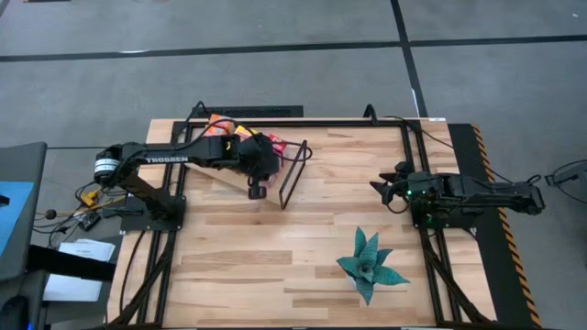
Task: Stack cereal on shelf
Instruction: Put the red cereal box aligned with the other red cereal boxes on the shelf
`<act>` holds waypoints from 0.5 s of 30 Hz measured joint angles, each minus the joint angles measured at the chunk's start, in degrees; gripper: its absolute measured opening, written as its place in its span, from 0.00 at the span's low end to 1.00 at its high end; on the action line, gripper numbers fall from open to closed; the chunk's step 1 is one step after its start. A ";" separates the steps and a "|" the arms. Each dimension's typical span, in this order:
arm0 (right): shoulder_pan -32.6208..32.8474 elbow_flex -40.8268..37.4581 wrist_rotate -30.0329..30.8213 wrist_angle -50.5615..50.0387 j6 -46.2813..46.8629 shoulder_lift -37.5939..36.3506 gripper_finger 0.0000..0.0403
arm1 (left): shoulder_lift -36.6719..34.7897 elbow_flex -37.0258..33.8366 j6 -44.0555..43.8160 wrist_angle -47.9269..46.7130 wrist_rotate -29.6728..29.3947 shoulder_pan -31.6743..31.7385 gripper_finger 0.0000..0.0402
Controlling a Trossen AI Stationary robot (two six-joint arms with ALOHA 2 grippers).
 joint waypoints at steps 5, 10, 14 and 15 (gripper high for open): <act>0.00 0.00 0.00 0.00 0.02 -0.02 0.79 | 0.00 0.00 0.06 -0.43 -1.24 0.00 0.00; 0.00 0.00 -0.02 0.01 0.09 -0.02 0.79 | 0.00 0.00 0.04 -0.14 -1.26 0.00 0.00; 0.00 0.00 -0.02 0.00 0.07 -0.02 0.79 | 0.02 0.78 -1.62 -0.67 -0.75 -0.30 0.00; -0.01 0.00 0.00 0.00 0.07 0.00 0.79 | 0.02 1.55 -1.77 -0.88 -0.87 -0.60 0.00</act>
